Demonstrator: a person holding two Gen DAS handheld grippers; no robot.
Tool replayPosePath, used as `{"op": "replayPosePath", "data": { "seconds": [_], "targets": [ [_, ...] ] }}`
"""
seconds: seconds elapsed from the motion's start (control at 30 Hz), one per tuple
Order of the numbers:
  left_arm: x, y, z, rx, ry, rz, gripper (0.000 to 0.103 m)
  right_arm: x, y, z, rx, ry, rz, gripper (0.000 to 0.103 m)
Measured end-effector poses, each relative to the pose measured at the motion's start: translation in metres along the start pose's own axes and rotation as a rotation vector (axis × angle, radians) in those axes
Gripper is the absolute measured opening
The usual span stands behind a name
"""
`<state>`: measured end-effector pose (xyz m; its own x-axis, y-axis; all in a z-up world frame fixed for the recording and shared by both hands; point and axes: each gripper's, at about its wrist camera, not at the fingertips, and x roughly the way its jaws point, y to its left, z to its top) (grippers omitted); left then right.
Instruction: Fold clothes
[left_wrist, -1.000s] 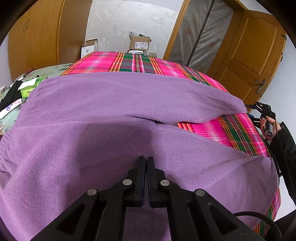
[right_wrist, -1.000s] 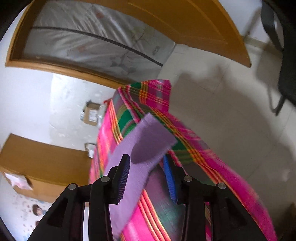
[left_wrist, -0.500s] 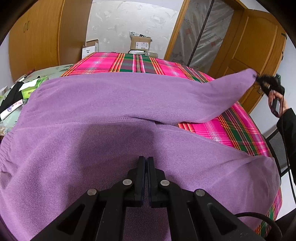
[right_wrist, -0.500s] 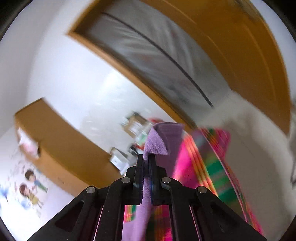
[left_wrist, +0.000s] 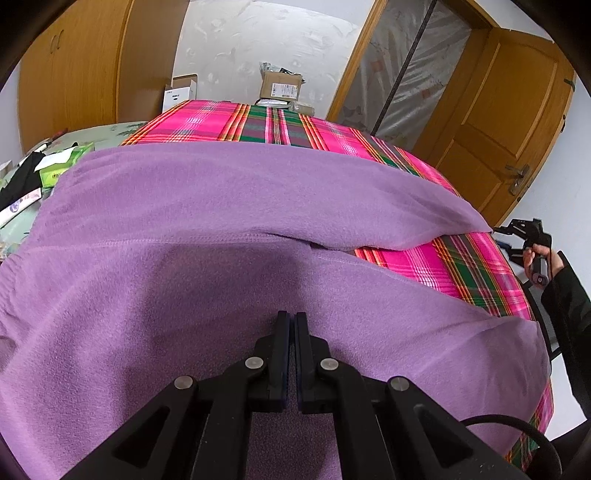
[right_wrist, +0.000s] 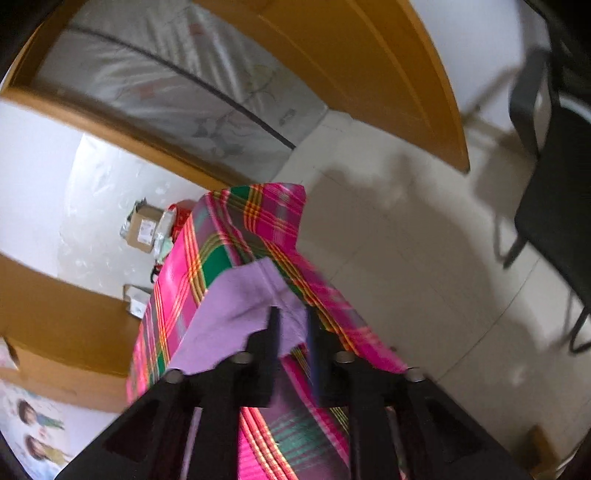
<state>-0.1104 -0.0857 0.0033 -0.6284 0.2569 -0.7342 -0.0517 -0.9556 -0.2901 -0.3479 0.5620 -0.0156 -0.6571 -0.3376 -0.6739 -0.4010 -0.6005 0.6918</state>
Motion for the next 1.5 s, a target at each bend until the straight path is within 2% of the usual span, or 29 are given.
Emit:
{"op": "replayPosePath", "data": {
  "seconds": [0.03, 0.1, 0.27, 0.3, 0.37, 0.47, 0.53, 0.7, 0.9, 1.0, 1.03, 1.33, 1.37, 1.4, 1.43, 1.5],
  "targets": [
    [0.0, 0.0, 0.0, 0.002, 0.0, 0.003, 0.002, 0.005, -0.004, -0.003, 0.015, 0.018, 0.021, 0.034],
    [0.0, -0.001, 0.0, 0.007, 0.0, 0.008, 0.002, 0.01, -0.014, -0.012, 0.049, 0.055, 0.085, 0.034],
    [0.001, -0.025, 0.01, 0.079, 0.014, 0.072, 0.002, 0.022, -0.013, -0.014, 0.099, 0.051, 0.14, 0.035],
    [0.001, -0.031, 0.013, 0.096, 0.018, 0.085, 0.002, 0.022, -0.01, -0.014, 0.085, 0.039, 0.133, 0.031],
    [0.0, -0.048, 0.024, 0.139, -0.004, 0.067, 0.002, 0.018, -0.003, -0.013, 0.04, 0.012, 0.119, 0.008],
    [0.009, -0.086, 0.045, 0.274, -0.029, 0.061, 0.009, 0.012, 0.006, -0.012, -0.018, -0.013, 0.112, 0.004],
    [0.02, -0.107, 0.054, 0.353, -0.029, 0.053, 0.024, 0.008, 0.01, -0.011, -0.04, -0.022, 0.107, 0.004],
    [0.07, -0.143, 0.061, 0.495, 0.025, 0.084, 0.025, -0.007, 0.017, -0.012, -0.081, -0.051, 0.126, 0.003],
    [0.094, -0.156, 0.063, 0.562, 0.054, 0.089, 0.025, -0.014, 0.017, -0.016, -0.11, -0.037, 0.132, 0.003],
    [0.096, -0.163, 0.059, 0.593, 0.066, 0.042, 0.026, -0.012, 0.015, -0.015, -0.108, -0.024, 0.137, 0.003],
    [0.096, -0.165, 0.057, 0.603, 0.071, 0.021, 0.029, -0.011, 0.016, -0.014, -0.111, -0.021, 0.138, 0.004],
    [0.11, -0.168, 0.063, 0.596, 0.08, 0.026, 0.035, -0.006, 0.006, -0.015, -0.1, 0.013, 0.134, 0.004],
    [0.111, -0.169, 0.064, 0.596, 0.085, 0.025, 0.034, -0.006, 0.006, -0.015, -0.101, 0.012, 0.133, 0.004],
    [0.112, -0.17, 0.065, 0.597, 0.09, 0.024, 0.022, -0.007, 0.006, -0.015, -0.103, 0.01, 0.133, 0.004],
    [0.113, -0.171, 0.065, 0.6, 0.093, 0.027, 0.005, -0.007, 0.006, -0.016, -0.105, 0.008, 0.132, 0.004],
    [0.114, -0.175, 0.065, 0.624, 0.091, 0.05, 0.005, -0.007, 0.007, -0.016, -0.11, 0.001, 0.135, 0.004]
  ]
}}
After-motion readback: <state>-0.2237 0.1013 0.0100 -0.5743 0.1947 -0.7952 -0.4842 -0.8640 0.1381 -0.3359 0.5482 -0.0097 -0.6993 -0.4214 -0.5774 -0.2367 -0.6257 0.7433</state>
